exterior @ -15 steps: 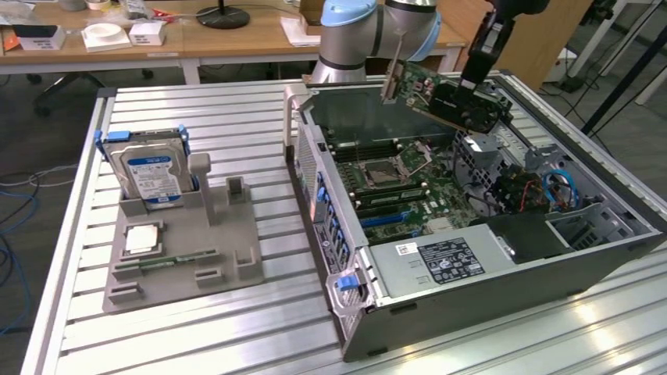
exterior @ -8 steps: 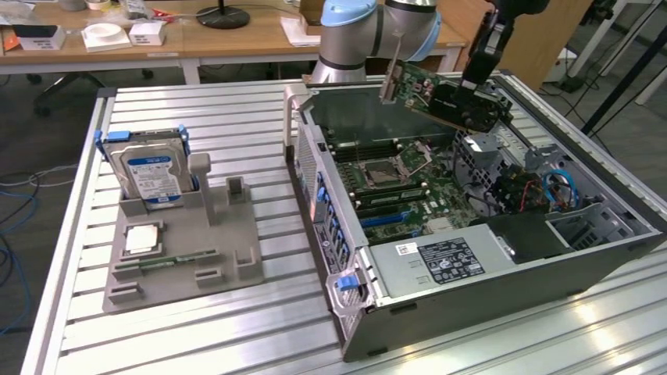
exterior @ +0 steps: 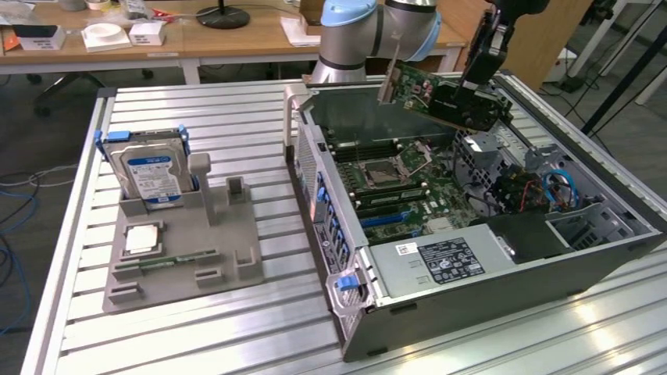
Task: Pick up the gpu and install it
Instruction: 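Insert the gpu into the slot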
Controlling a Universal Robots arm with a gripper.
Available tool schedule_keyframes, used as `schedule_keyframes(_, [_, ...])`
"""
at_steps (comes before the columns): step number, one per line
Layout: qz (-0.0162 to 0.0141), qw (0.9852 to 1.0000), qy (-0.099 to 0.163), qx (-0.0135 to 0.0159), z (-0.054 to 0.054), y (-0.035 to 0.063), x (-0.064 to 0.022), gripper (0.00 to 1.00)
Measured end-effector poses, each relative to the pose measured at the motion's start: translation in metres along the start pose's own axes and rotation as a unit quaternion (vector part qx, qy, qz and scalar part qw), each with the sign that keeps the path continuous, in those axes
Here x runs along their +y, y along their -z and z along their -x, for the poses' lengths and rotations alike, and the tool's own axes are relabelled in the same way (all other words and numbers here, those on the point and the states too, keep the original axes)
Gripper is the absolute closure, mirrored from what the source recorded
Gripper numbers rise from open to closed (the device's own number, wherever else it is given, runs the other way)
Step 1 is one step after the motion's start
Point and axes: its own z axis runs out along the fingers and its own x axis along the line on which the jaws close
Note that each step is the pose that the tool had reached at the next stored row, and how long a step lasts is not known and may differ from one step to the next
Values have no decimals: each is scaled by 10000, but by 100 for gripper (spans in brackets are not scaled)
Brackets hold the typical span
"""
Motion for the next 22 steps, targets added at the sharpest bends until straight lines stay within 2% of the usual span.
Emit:
schedule_keyframes(6, [7, 9996, 284, 13, 0, 0, 0, 74])
schedule_keyframes(11, [13, 9986, 537, 25, 0, 0, 0, 74])
schedule_keyframes(16, [18, 9970, 777, 35, 0, 0, 0, 74])
schedule_keyframes(22, [25, 9943, 1066, 48, 0, 0, 0, 74])
